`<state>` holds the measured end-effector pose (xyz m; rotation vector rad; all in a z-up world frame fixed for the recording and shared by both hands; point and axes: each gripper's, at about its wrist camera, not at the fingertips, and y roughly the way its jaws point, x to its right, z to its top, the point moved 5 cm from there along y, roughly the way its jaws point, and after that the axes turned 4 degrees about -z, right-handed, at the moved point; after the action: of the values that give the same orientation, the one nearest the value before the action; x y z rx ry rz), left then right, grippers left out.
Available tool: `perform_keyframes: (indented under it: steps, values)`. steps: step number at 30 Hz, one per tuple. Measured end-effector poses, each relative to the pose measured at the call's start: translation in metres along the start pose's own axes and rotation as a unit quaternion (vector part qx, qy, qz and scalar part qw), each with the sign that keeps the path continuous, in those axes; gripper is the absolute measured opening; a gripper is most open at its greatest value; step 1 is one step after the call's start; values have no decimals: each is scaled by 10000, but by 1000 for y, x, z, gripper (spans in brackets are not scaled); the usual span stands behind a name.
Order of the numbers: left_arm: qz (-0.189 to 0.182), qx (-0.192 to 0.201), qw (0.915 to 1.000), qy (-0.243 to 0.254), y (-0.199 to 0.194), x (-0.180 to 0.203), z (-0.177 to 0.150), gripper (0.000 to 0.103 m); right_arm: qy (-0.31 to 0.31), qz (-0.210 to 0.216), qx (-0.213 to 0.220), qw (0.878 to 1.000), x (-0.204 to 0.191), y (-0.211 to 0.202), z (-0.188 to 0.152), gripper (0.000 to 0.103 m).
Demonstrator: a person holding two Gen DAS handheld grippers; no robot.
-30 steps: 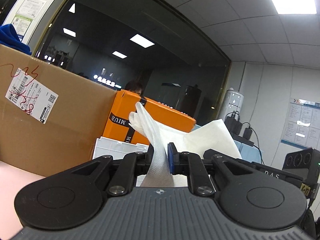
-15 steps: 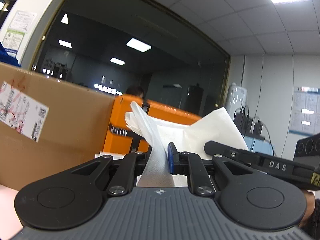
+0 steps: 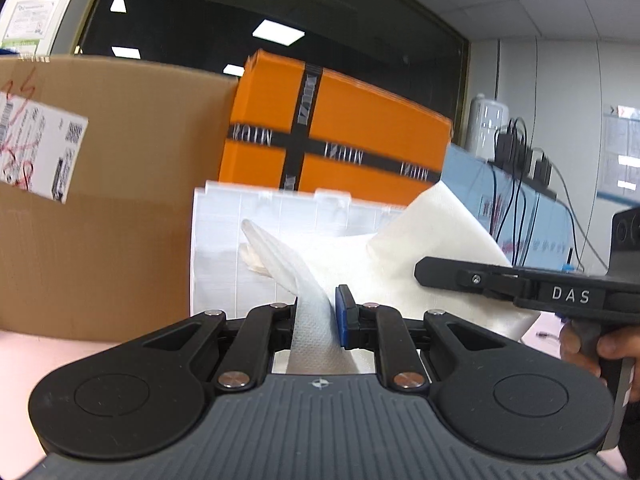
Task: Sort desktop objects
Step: 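Lift the white cloth with both tools and carry it to the storage box, then lower the white cloth into the box and open both tools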
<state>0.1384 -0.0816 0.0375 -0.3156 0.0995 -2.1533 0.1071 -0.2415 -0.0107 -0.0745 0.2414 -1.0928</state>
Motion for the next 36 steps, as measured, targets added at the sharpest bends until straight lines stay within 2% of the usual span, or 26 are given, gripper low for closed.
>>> perform_keyframes:
  steps: [8,16,19,20,21,25,28,30,31,36]
  values:
    - [76,-469,9982,367,10,3,-21,12,-436,-274,-519,9973,0,7,-16,11]
    - [40,-922,9952,333,16,2,-31,14,-893,-533,-981,9897,5,8,-28,18]
    - [90,-973,9946,340,16,2,-31,16,-1077,-682,-1040,9864,4,9,-27,25]
    - [97,-946,9948,353,15,2,-31,16,-1174,-783,-1052,9844,3,9,-27,33]
    - [112,-913,9950,380,14,2,-30,20,-1251,-882,-1054,9826,3,8,-27,40]
    - [344,-749,9954,483,7,0,-25,35,-1361,-1076,-1127,9784,6,10,-25,48]
    - [527,-613,9949,600,-2,1,-19,55,-1408,-1219,-1230,9748,9,13,-26,57]
    - [643,-605,9942,611,-6,0,-17,79,-1424,-1245,-1263,9738,11,13,-25,60]
    - [691,-614,9938,613,-7,-1,-16,83,-1415,-1238,-1292,9736,11,13,-24,60]
    - [937,-716,9910,638,-8,-4,-15,85,-1467,-1203,-1618,9684,12,24,-23,61]
